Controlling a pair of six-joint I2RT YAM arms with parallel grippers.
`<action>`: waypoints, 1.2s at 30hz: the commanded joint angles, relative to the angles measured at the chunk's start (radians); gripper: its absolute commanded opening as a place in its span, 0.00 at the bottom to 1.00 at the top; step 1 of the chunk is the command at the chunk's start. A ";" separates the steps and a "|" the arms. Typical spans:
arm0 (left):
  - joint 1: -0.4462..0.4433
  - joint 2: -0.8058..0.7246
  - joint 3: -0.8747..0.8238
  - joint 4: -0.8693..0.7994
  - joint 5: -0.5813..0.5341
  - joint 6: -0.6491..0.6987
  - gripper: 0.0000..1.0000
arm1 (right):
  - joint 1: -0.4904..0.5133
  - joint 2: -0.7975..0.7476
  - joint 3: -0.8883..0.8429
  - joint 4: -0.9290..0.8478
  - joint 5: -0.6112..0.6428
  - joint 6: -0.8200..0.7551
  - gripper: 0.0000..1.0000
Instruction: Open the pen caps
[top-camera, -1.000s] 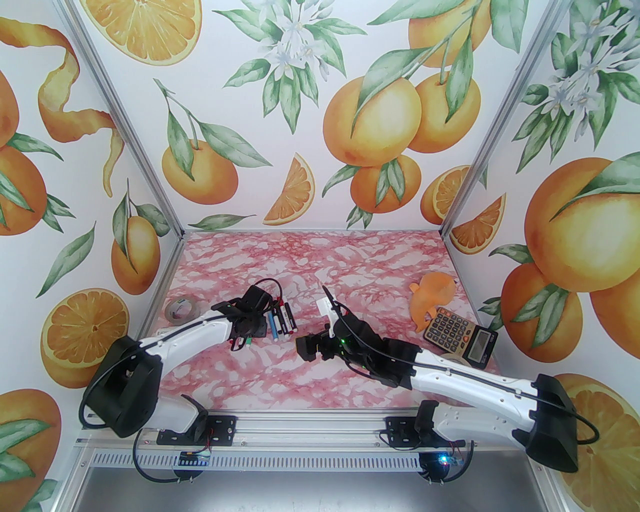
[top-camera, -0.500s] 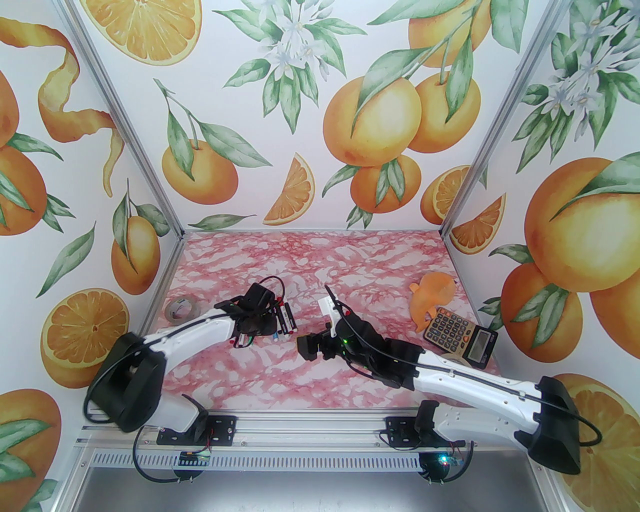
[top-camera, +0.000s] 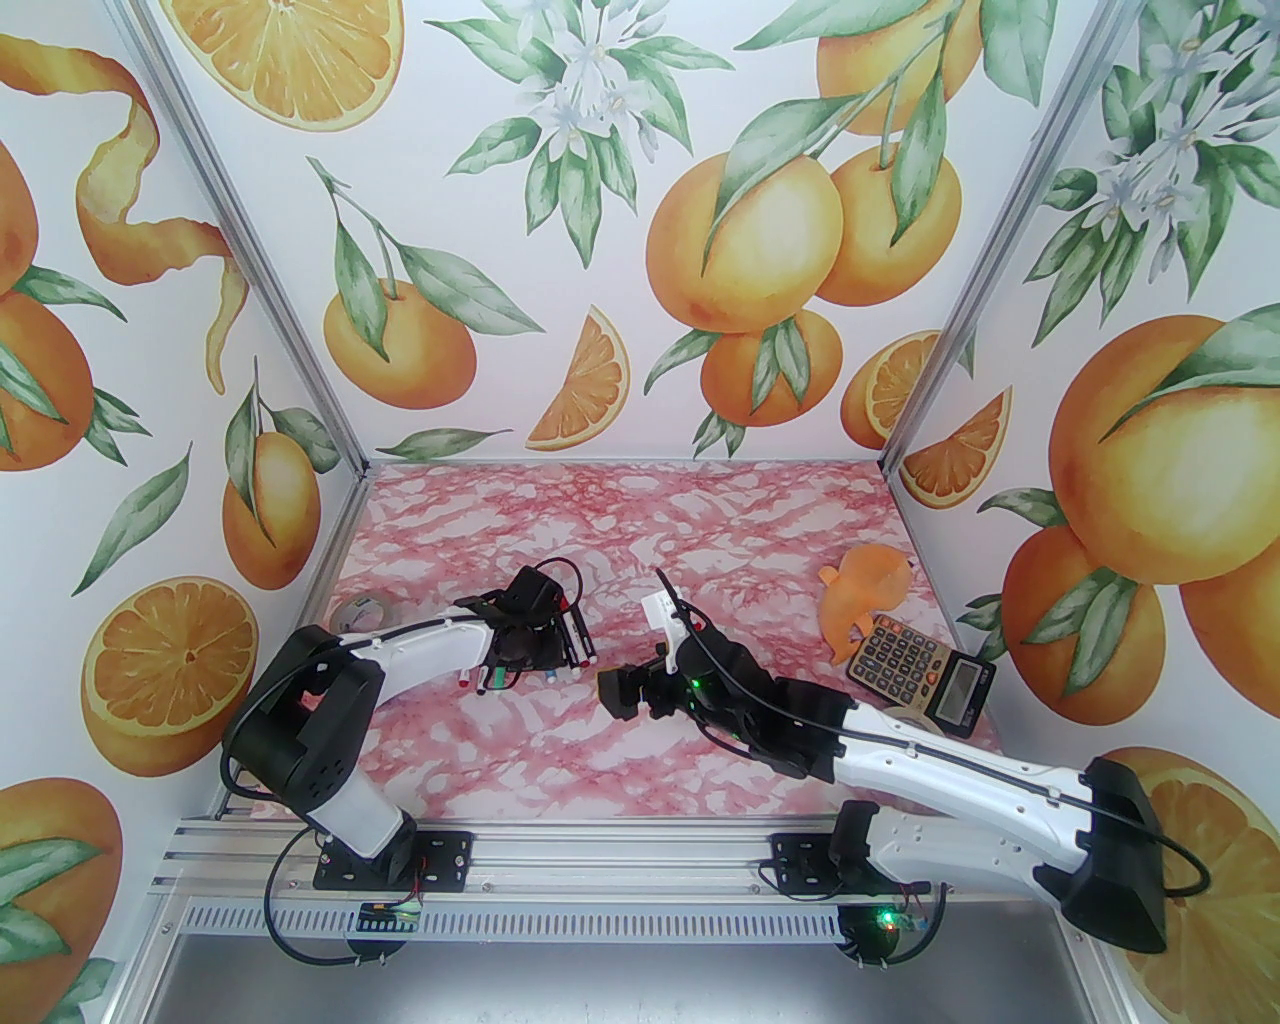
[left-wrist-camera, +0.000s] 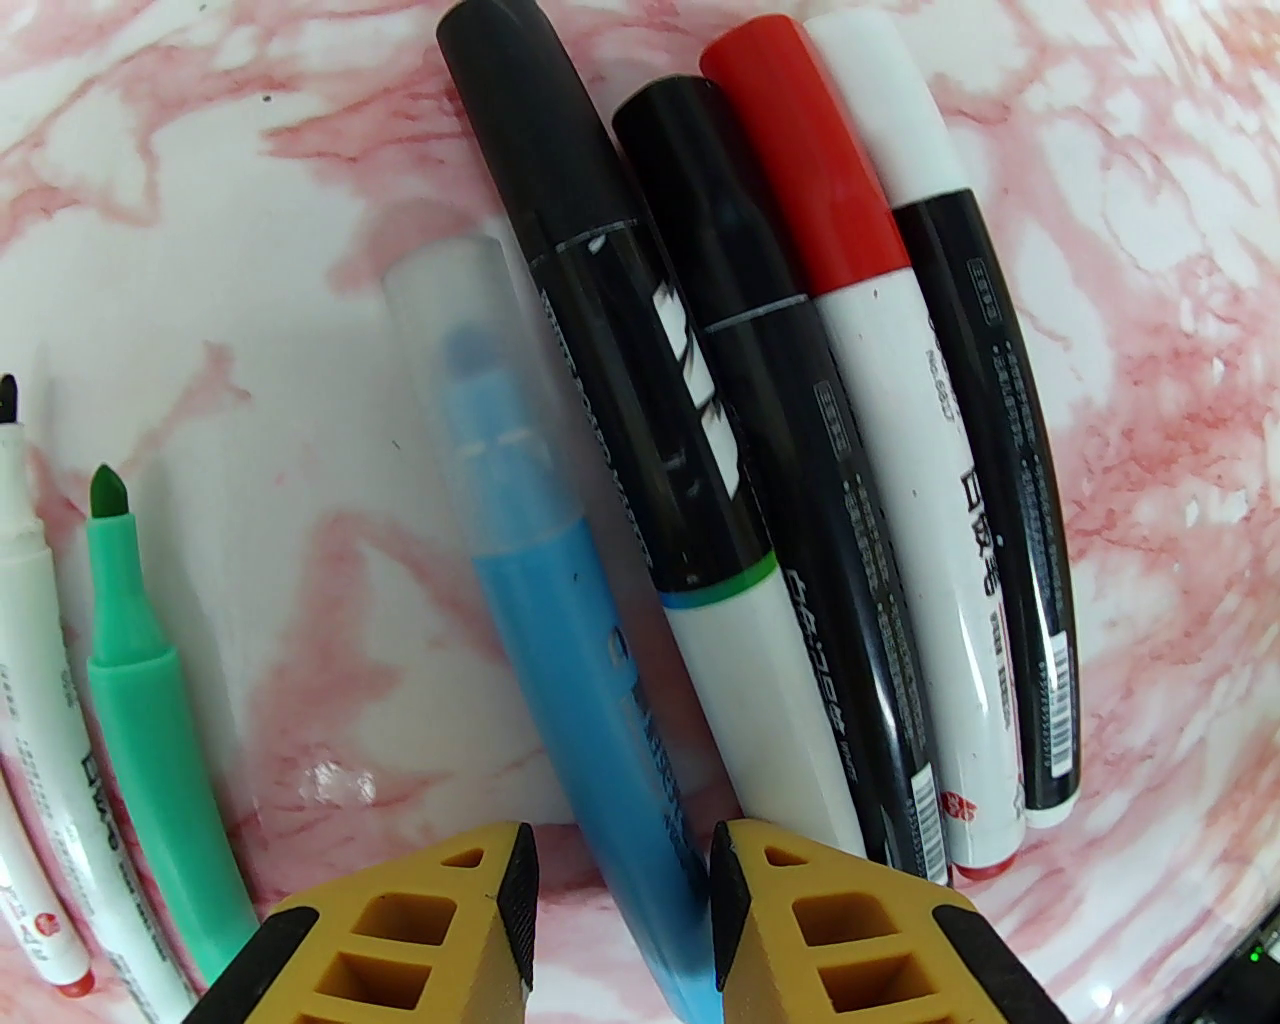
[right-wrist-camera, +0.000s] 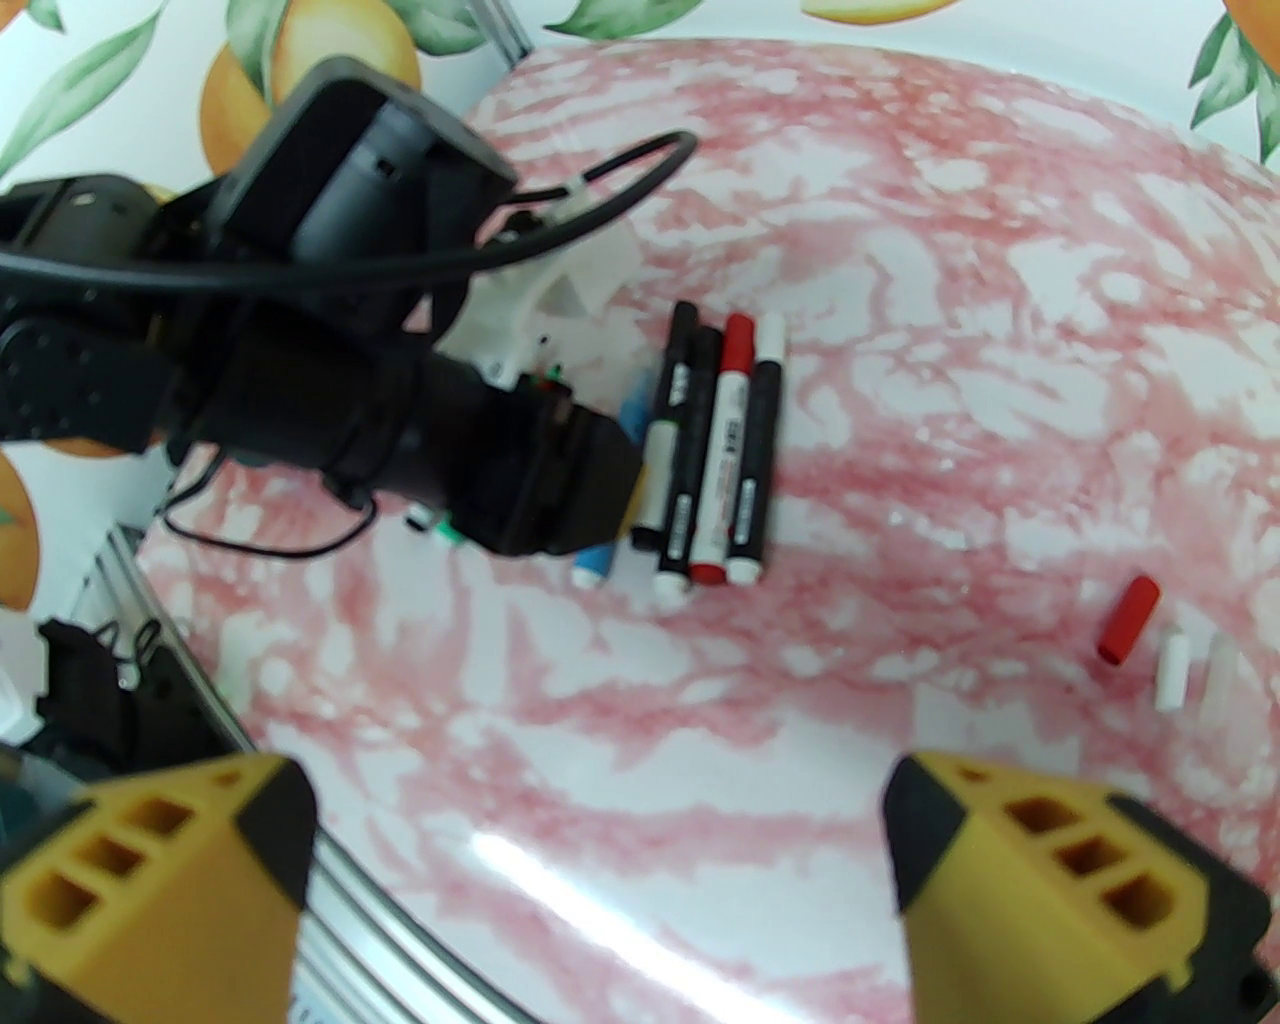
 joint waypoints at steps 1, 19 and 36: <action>-0.004 0.030 0.047 -0.050 -0.068 0.040 0.31 | 0.008 -0.009 -0.003 -0.003 0.027 -0.006 1.00; -0.002 0.158 0.143 -0.185 -0.137 0.105 0.25 | 0.006 -0.006 0.007 -0.015 0.030 -0.011 1.00; 0.015 -0.037 0.112 -0.181 -0.127 0.083 0.18 | 0.006 0.002 0.005 0.004 0.017 0.000 1.00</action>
